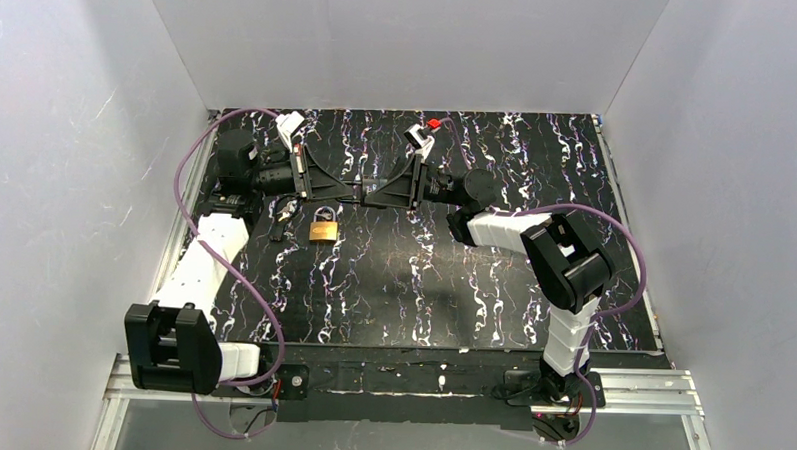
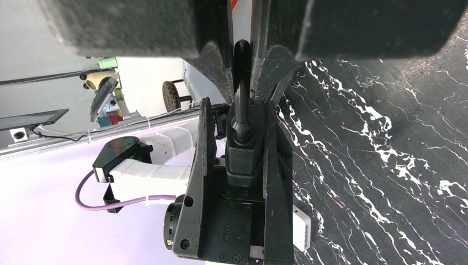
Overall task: Lock with the key
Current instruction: Lock the lock.
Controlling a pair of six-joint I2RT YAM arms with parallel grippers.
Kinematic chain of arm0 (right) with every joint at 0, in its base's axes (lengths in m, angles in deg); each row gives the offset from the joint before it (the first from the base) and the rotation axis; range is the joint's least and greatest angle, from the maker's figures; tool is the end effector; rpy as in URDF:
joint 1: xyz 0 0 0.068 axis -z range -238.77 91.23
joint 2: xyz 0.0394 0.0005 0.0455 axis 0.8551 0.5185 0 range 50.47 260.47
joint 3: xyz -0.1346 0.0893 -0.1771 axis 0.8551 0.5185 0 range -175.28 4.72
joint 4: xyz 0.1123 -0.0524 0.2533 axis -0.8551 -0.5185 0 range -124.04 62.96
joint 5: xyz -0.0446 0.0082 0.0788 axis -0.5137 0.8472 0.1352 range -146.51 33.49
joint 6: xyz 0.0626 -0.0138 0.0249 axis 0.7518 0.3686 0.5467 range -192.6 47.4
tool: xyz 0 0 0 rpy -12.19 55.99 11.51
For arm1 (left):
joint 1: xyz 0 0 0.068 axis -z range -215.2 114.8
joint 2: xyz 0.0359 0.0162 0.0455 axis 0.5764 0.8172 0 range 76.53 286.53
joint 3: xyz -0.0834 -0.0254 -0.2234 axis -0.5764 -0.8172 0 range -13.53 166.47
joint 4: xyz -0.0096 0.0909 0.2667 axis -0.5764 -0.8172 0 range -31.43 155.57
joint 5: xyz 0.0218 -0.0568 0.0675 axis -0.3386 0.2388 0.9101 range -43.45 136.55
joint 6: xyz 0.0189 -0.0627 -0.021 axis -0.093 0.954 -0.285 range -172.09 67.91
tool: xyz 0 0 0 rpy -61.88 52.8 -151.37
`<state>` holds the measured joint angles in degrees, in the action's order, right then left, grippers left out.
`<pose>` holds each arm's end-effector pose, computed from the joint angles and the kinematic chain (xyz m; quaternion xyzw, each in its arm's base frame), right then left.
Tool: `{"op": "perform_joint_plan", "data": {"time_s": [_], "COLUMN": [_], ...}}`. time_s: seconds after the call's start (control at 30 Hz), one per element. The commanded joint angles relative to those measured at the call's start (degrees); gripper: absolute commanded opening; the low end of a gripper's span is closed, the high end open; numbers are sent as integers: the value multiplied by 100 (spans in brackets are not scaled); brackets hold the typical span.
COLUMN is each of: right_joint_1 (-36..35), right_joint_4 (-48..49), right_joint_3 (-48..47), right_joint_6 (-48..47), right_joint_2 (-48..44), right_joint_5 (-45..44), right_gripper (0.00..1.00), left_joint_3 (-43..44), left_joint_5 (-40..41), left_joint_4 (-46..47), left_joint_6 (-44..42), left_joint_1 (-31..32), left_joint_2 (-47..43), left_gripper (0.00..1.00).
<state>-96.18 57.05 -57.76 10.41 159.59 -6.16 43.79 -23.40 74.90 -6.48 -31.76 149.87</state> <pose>0.2987 0.2825 0.2443 -0.1964 0.5172 0.7978 0.2398 0.3158 -0.0713 0.3067 0.1351 0.7083 -0.6157 0.3177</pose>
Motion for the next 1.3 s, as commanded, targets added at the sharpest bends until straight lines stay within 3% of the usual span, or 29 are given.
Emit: {"op": "perform_joint_plan", "data": {"time_s": [0.0,0.2,0.33,0.5,0.67,0.8,0.97,1.17,1.27], "right_joint_1": [-21,-117,-215,-237,-232,-230,-173,-109,-109], "right_joint_4": [801,409,362,393,432,446,489,540,714], "right_joint_3": [-281,-388,-467,-467,-417,-360,-251,-177,-172], "right_joint_6": [39,-204,-238,-250,-249,-276,-311,-327,-210], "right_joint_2": [-228,-287,-247,-226,-268,-309,-410,-510,-462], "right_joint_5": [-153,-162,-126,-150,-183,-146,-87,-9,32], "right_gripper": [56,54,52,48,23,1,1,1,1], "left_joint_3": [100,90,390,263,150,376,652,339,143], "left_joint_5": [172,276,533,565,614,752,625,208,-15], "left_joint_4": [-2,-311,-1382,-1194,-1031,-1721,-2443,-2257,-1685], "left_joint_6": [-107,-379,-1234,-1071,-1017,-1604,-2310,-2270,-1853], "left_joint_1": [-72,74,342,465,464,431,60,-247,-248], "left_joint_2": [-319,-322,-269,-255,-283,-316,-315,-625,-725], "left_gripper": [0,0,0,0,0,0,27,37,39]}}
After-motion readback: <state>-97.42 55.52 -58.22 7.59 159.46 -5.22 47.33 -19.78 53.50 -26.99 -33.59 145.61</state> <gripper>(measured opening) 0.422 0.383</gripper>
